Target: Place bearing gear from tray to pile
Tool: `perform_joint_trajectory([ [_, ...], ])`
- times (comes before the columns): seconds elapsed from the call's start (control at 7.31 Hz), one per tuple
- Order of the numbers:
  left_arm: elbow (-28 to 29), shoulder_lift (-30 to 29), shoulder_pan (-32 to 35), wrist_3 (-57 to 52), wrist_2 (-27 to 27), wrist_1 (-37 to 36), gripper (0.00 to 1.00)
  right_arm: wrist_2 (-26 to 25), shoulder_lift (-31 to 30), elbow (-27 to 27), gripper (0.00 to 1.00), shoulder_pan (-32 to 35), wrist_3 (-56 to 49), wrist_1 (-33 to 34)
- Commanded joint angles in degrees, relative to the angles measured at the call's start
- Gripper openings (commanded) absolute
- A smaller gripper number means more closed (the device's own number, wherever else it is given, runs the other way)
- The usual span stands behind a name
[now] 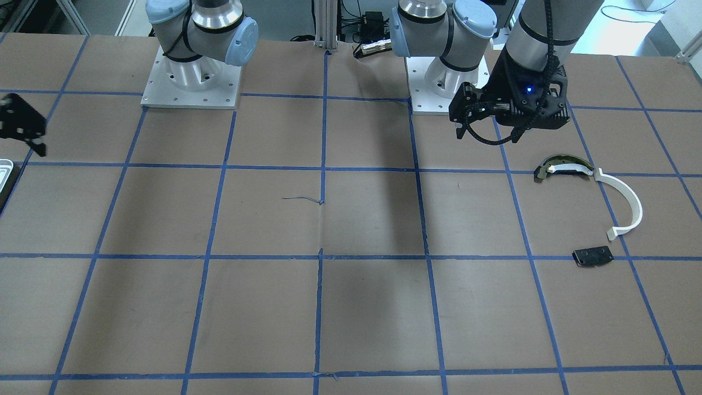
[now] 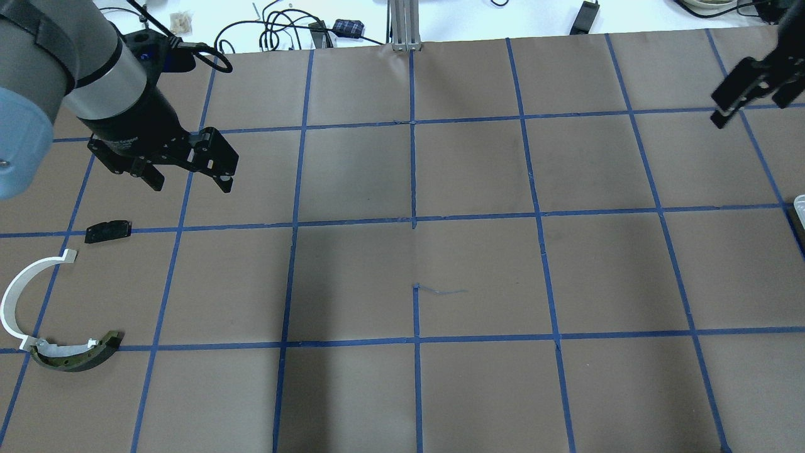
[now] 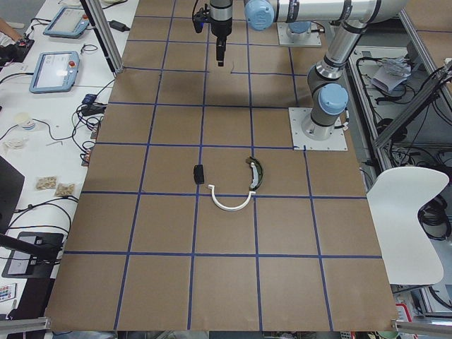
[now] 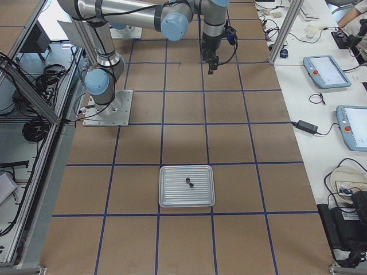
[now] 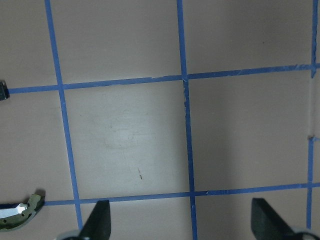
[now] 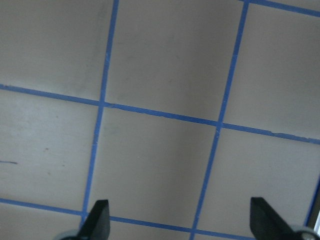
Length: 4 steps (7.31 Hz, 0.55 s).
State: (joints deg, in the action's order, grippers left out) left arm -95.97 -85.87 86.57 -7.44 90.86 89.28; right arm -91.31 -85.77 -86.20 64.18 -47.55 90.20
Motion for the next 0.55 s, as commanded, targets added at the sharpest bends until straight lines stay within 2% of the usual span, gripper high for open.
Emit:
perform_joint_trajectory([
  [0.0, -0.01, 0.0, 0.0, 0.06, 0.02, -0.07, 1.0, -1.93, 5.14, -0.28, 1.0, -13.25, -30.82, 5.55],
  [0.14, -0.01, -0.17, 0.0, 0.06, 0.11, -0.07, 1.0, -1.85, 9.35, -0.37, 1.0, -18.17, -42.77, 10.9],
  [0.41, -0.01, 0.09, 0.0, -0.11, 0.11, 0.02, 1.0, -1.33, 18.14, -0.28, 1.0, -23.64, -64.74, 19.79],
])
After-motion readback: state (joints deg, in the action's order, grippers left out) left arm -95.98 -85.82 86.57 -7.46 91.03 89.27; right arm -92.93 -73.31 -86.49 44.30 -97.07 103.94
